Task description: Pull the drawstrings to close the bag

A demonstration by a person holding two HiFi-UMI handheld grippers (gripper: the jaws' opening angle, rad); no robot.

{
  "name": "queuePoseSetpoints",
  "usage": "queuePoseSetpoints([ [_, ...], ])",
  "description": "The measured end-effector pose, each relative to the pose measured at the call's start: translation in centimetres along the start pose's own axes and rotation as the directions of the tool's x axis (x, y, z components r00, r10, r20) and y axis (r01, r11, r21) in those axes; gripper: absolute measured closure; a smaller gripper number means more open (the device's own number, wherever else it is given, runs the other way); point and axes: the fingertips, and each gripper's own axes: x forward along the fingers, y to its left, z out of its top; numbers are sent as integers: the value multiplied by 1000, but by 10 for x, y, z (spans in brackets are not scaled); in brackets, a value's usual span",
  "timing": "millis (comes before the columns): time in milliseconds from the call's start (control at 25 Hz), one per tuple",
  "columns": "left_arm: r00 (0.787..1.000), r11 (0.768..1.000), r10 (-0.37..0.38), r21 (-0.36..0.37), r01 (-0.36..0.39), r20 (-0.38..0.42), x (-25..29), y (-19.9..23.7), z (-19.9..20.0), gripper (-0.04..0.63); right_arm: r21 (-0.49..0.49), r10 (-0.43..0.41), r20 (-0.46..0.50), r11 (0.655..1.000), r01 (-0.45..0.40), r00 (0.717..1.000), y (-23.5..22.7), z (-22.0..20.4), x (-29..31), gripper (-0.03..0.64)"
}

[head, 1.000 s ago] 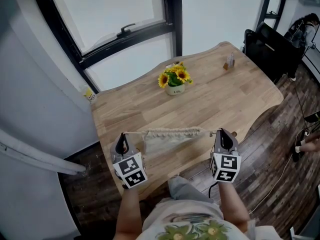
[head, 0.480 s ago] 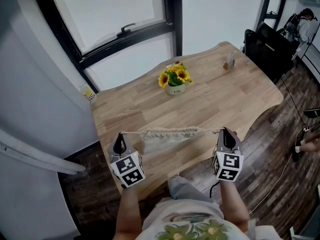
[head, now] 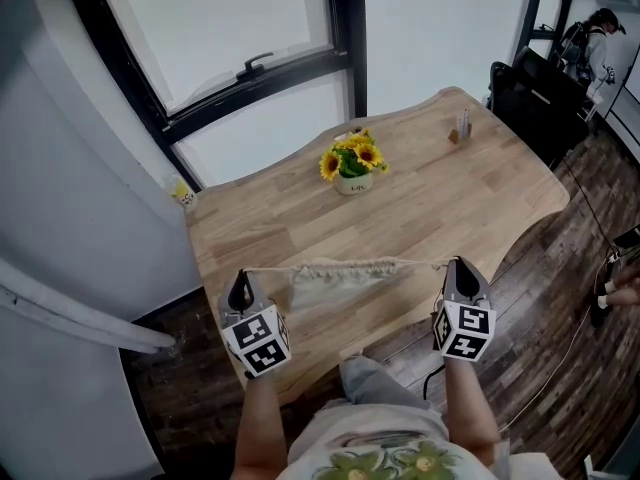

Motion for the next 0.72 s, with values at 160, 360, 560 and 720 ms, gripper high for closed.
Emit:
queuePoseSetpoints([
  [160,1000,1000,7,4,-7,1,0,4,1,577,-23,-11,16,1000,11,1000,0,5,0,614],
  [360,1000,1000,2,-25,-2,-9,2,10,-2,575,-39,-1,27,999,2,1000,0,11,1,614],
  [560,1000,1000,-5,-30,4,-4,2,13,-1,575,-9,-7,23,1000,7,1000,-5,12,3,614],
  [720,1000,999,9,-48,-9,-8,0,17,-2,575,25,-18,2,1000,17,1000,-12,6,5,614],
])
